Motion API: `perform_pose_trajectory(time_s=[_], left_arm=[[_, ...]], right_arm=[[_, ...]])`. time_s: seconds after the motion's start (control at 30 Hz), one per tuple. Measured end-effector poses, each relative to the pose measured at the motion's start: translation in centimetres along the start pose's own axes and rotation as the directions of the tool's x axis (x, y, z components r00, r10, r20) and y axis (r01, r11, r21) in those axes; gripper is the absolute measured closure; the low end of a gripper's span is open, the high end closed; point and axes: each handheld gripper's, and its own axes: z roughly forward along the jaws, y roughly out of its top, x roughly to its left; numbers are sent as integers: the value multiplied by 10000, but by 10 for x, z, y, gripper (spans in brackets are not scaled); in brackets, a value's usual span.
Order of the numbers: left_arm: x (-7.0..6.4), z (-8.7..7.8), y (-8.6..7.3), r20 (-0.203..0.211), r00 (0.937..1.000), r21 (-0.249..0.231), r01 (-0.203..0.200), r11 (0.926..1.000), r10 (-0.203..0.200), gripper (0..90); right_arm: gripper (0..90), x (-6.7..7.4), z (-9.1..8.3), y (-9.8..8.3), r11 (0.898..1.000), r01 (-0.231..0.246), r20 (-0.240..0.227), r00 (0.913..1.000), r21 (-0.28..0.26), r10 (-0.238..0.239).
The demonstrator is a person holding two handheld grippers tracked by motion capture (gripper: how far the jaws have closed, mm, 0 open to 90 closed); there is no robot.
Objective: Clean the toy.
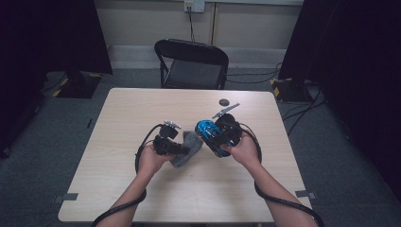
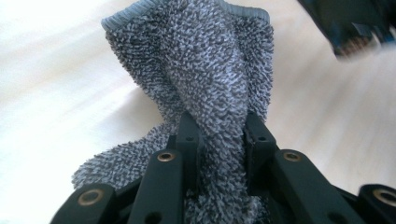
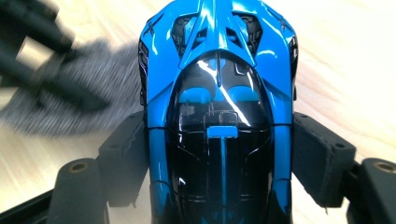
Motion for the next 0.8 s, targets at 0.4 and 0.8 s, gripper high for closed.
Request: perform_pose_trajectory(time_s=[0.4,0.8], left_arm=[[6,-4,18,85,9993,-720,357,9968,-352,731],[-18,17,11,1070,9943,-389,53,9992,-11,732]], right_arm=[[274,8,0,-7,9996,271,-41,9996,-5,-271],[274,8,5,-5,9999,-11,-90,10000,-167,9]])
